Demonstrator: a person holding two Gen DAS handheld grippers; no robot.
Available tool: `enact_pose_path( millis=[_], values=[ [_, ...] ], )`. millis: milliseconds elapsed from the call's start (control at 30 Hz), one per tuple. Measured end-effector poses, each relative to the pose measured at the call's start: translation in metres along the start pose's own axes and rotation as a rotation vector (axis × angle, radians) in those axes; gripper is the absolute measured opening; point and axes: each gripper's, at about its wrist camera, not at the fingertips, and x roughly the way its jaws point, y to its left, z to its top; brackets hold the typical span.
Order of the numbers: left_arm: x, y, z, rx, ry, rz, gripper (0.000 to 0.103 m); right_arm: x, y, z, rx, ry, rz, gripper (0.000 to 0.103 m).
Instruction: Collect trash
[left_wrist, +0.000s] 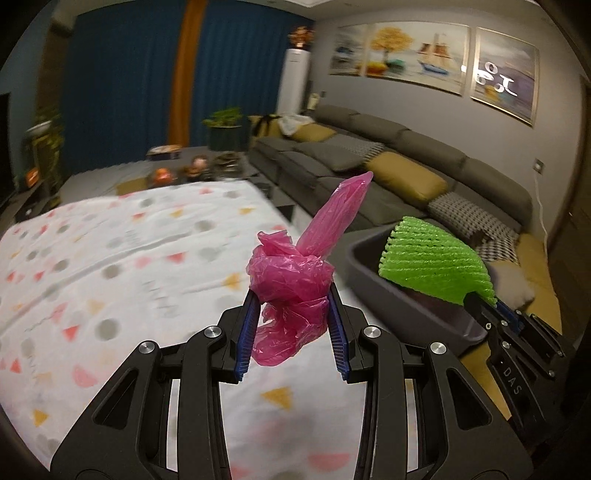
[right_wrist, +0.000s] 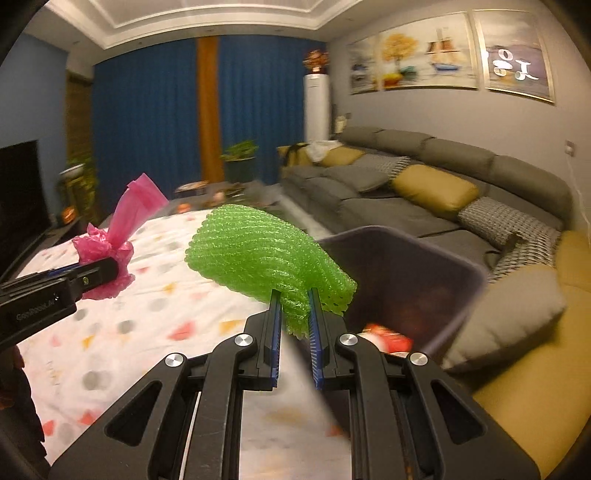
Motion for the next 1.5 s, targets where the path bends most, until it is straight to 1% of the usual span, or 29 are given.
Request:
enact_pose_path(
  millis=[67, 233, 333, 467, 633, 833, 867, 933, 967, 1000, 1033, 1067, 1100, 1133, 1200, 1267, 1333, 1367, 1433, 1467, 1500],
  values=[
    [0.010, -0.018, 0.004, 0.020, 0.004, -0.026, 0.034, 0.000, -0.021, 0.003, 0.033, -0.010, -0.034, 0.015],
    [0.037, -0.062, 0.016, 0.063, 0.014, -0.086, 0.034, 0.006, -0.055, 0.007, 0.091, -0.025, -0.102, 0.015],
    [0.053, -0.081, 0.019, 0.081, 0.020, -0.116, 0.035, 0.012, -0.071, 0.008, 0.121, -0.025, -0.128, 0.015],
    [0.073, -0.096, 0.022, 0.090, 0.032, -0.134, 0.035, 0.018, -0.086, 0.007, 0.149, -0.025, -0.149, 0.015],
    [0.089, -0.113, 0.022, 0.098, 0.034, -0.170, 0.035, 0.022, -0.091, 0.007, 0.154, -0.027, -0.171, 0.015],
    [0.101, -0.118, 0.024, 0.099, 0.033, -0.199, 0.036, 0.028, -0.092, 0.008, 0.155, -0.022, -0.183, 0.018],
    [0.102, -0.119, 0.024, 0.099, 0.030, -0.204, 0.038, 0.029, -0.091, 0.009, 0.156, -0.020, -0.181, 0.018],
    [0.106, -0.119, 0.024, 0.097, 0.038, -0.229, 0.040, 0.033, -0.091, 0.009, 0.158, -0.016, -0.177, 0.021],
    [0.108, -0.118, 0.025, 0.097, 0.043, -0.238, 0.044, 0.034, -0.090, 0.009, 0.157, -0.017, -0.174, 0.024],
    [0.109, -0.118, 0.025, 0.100, 0.045, -0.245, 0.052, 0.035, -0.089, 0.008, 0.155, -0.017, -0.175, 0.029],
    [0.109, -0.119, 0.025, 0.104, 0.040, -0.248, 0.057, 0.035, -0.087, 0.008, 0.153, -0.019, -0.172, 0.031],
    [0.108, -0.117, 0.024, 0.107, 0.032, -0.244, 0.066, 0.035, -0.086, 0.008, 0.153, -0.019, -0.169, 0.032],
    [0.107, -0.115, 0.024, 0.104, 0.025, -0.239, 0.071, 0.037, -0.086, 0.008, 0.156, -0.017, -0.168, 0.035],
    [0.107, -0.114, 0.024, 0.099, 0.025, -0.240, 0.073, 0.038, -0.086, 0.008, 0.157, -0.016, -0.170, 0.037],
    [0.108, -0.109, 0.023, 0.084, 0.035, -0.229, 0.078, 0.038, -0.086, 0.008, 0.162, -0.011, -0.171, 0.038],
    [0.106, -0.102, 0.022, 0.068, 0.037, -0.214, 0.082, 0.037, -0.088, 0.009, 0.164, -0.010, -0.170, 0.043],
    [0.101, -0.093, 0.021, 0.057, 0.025, -0.187, 0.084, 0.034, -0.087, 0.009, 0.159, -0.016, -0.171, 0.054],
    [0.098, -0.090, 0.020, 0.055, 0.019, -0.177, 0.085, 0.032, -0.086, 0.008, 0.156, -0.018, -0.171, 0.055],
    [0.089, -0.082, 0.017, 0.051, 0.002, -0.137, 0.088, 0.027, -0.081, 0.008, 0.142, -0.021, -0.174, 0.068],
    [0.084, -0.079, 0.016, 0.051, -0.003, -0.121, 0.090, 0.024, -0.079, 0.007, 0.135, -0.023, -0.175, 0.072],
    [0.078, -0.074, 0.013, 0.051, -0.014, -0.101, 0.091, 0.021, -0.076, 0.007, 0.129, -0.026, -0.173, 0.079]
  ],
)
